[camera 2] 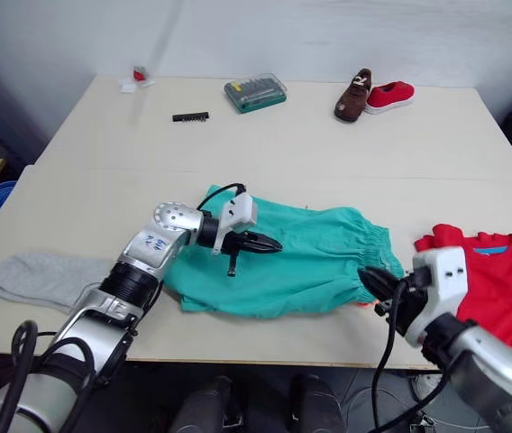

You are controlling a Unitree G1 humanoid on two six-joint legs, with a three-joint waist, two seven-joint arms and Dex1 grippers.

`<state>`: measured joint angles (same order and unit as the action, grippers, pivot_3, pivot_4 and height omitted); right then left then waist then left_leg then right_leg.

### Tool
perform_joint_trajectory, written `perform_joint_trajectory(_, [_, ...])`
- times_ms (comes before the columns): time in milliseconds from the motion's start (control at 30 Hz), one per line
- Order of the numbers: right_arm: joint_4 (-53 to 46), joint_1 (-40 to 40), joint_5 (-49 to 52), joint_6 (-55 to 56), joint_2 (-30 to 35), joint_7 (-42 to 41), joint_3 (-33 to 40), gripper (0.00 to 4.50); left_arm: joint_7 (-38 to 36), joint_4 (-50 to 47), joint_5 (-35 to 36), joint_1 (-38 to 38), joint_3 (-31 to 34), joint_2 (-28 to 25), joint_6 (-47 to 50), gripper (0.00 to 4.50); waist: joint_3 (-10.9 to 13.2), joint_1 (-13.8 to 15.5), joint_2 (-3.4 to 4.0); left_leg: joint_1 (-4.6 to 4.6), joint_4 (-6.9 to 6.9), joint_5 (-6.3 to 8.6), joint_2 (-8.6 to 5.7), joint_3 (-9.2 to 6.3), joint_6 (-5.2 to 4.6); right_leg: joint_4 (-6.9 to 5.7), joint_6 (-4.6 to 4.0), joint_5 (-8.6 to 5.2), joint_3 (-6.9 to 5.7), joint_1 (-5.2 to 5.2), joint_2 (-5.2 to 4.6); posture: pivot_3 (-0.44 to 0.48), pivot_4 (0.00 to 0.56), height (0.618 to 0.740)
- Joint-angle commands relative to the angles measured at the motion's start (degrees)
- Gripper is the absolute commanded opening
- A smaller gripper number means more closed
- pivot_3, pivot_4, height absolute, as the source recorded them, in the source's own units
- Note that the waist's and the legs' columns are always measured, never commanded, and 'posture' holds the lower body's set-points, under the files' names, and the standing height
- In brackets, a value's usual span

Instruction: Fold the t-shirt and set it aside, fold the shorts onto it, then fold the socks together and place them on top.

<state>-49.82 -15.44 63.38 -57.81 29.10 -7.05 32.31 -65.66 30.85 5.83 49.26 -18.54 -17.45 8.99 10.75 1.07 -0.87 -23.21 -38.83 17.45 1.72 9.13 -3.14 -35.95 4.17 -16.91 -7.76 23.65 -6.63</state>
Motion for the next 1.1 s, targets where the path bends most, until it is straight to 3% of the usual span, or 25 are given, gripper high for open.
perform_joint_trajectory(33, [-5.9,-9.7,7.0,2.3,-3.1,6.8,1.7,1.84,-0.6,7.9,-3.7,2.1,-1.2,0.6,-8.3,0.0,0.0,0.0,0.0,0.0,0.02,-0.01,-0.01,0.02,-0.03,-0.01,0.0,0.0,0.02,0.02,-0.01,0.0,0.15,0.74])
perform_joint_trajectory(133, [-5.1,-15.3,10.8,5.2,-5.8,10.7,0.4,2.85,-2.5,8.4,-4.0,1.7,-1.0,0.0,-10.3,0.0,0.0,-0.1,0.0,0.03,0.11,-0.01,0.03,0.0,-0.01,0.0,-0.02,-0.01,0.02,0.03,0.04,0.0,0.15,0.74])
perform_joint_trajectory(300, [-1.3,-18.0,15.5,9.5,-8.3,15.1,-3.5,4.47,-3.5,7.7,-6.0,0.8,-1.5,-2.1,-13.9,0.0,0.0,-0.4,0.0,0.04,0.08,0.08,0.02,0.02,-0.26,0.06,-0.02,0.05,0.13,0.01,-0.02,0.0,0.15,0.74])
perform_joint_trajectory(533, [8.2,-11.9,20.6,14.9,-10.7,19.2,-8.9,4.47,-3.8,5.6,-4.5,2.6,1.8,-3.9,-10.6,0.0,0.0,-1.0,0.0,0.03,0.2,-0.03,0.02,-0.01,-0.05,0.1,-0.04,0.04,0.1,0.05,-0.02,0.0,0.15,0.74])
perform_joint_trajectory(767, [17.7,-0.7,21.2,15.9,-12.0,20.4,-15.7,4.47,-3.7,4.1,-7.0,-0.4,0.6,-6.3,-13.0,0.0,0.0,-1.6,-0.04,0.09,0.21,-0.06,0.02,0.01,-0.02,0.05,-0.04,0.04,0.1,0.03,-0.01,0.0,0.15,0.74])
perform_joint_trajectory(1100, [31.6,14.3,17.3,16.2,-12.3,20.5,-17.5,4.47,-1.3,6.5,-8.4,-0.5,1.7,-7.3,-13.4,0.0,-0.1,-2.6,-0.11,0.16,0.19,-0.15,0.02,0.0,-0.02,-0.03,-0.05,0.05,0.1,-0.03,-0.01,0.0,0.15,0.74])
